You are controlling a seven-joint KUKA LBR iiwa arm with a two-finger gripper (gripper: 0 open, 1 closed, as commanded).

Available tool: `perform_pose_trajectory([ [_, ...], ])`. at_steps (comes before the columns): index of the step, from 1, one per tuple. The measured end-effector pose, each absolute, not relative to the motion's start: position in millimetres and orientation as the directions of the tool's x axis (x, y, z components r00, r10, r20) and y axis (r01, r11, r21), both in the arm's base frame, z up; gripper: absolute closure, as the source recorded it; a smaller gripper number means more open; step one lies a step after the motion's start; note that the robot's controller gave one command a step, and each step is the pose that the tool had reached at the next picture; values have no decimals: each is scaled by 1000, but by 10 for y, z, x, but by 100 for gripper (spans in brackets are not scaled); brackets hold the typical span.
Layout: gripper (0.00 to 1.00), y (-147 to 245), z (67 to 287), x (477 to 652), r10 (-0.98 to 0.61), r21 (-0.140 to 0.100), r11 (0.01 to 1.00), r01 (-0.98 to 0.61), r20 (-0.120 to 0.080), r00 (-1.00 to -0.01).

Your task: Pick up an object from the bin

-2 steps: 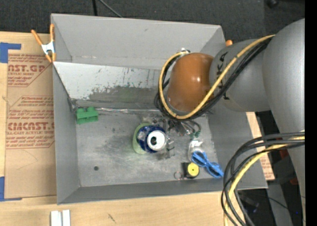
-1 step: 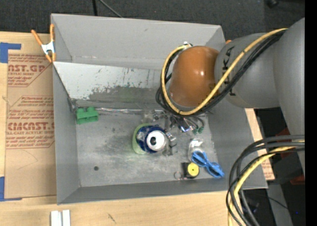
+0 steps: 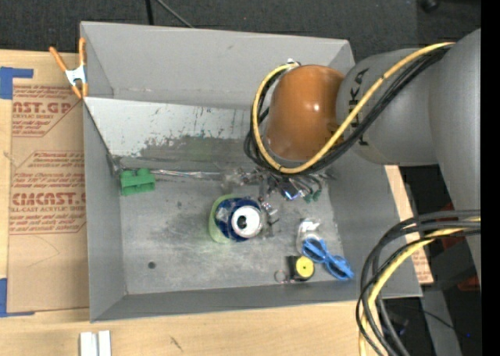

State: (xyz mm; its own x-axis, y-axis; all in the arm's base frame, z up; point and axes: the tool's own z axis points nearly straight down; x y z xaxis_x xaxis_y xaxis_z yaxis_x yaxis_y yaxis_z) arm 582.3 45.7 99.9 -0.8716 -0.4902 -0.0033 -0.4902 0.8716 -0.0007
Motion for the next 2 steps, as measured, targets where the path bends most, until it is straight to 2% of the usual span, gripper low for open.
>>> perform_pose_trajectory([
  [1,0,458,690,5879,-681,0,732,-681,-1,-732],
  [2,0,471,690,5881,-680,2,733,-680,-4,-733],
])
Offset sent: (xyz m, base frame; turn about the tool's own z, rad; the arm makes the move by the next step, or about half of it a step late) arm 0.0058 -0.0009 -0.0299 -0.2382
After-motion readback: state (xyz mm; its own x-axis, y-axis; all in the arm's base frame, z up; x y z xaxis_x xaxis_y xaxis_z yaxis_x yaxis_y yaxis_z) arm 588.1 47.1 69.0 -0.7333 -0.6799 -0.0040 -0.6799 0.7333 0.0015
